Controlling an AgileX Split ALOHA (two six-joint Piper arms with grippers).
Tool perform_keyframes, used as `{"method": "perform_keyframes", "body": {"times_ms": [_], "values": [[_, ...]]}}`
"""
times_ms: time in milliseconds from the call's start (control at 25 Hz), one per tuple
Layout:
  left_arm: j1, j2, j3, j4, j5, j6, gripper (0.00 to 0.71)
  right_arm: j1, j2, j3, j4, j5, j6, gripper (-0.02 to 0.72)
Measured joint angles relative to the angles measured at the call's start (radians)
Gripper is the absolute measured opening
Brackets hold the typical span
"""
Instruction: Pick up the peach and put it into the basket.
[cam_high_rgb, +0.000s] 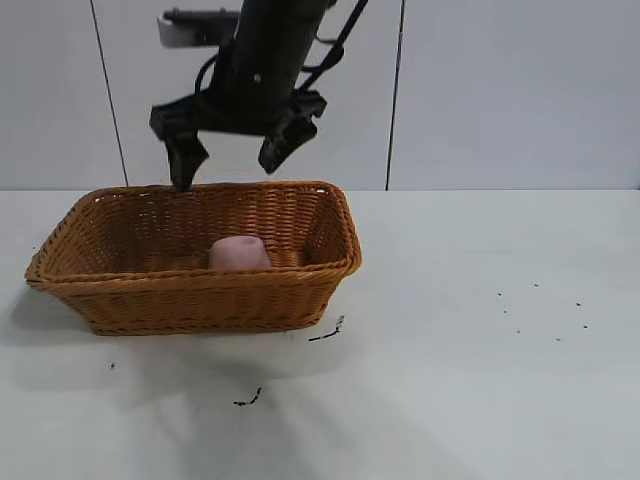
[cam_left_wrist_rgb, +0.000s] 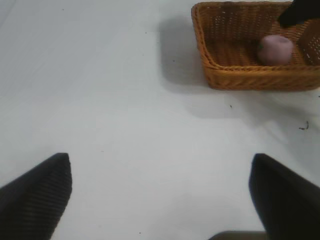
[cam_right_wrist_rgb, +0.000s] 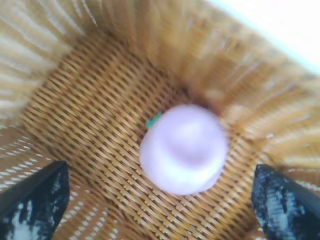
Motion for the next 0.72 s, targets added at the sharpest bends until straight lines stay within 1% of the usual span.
{"method": "perform_keyframes", "body": {"times_ms": [120,200,360,520,720], "values": [[0.0,0.0,0.0,0.0,0.0,0.0,0.693,-0.036,-0.011,-0.091,0.0,0.062,0.001,0.688],[0.0,0.0,0.0,0.0,0.0,0.0,0.693,-0.074,-0.011,-0.137,0.0,0.09,0.001,0.688],[0.0,0.0,0.0,0.0,0.0,0.0,0.693,-0.192,-0.012,-0.166,-0.002,0.15,0.016,0.688],[0.0,0.0,0.0,0.0,0.0,0.0,0.693,-0.327,-0.012,-0.166,-0.018,0.211,0.018,0.688],[0.0,0.0,0.0,0.0,0.0,0.0,0.693,-0.475,-0.012,-0.166,-0.058,0.232,0.019,0.688]]}}
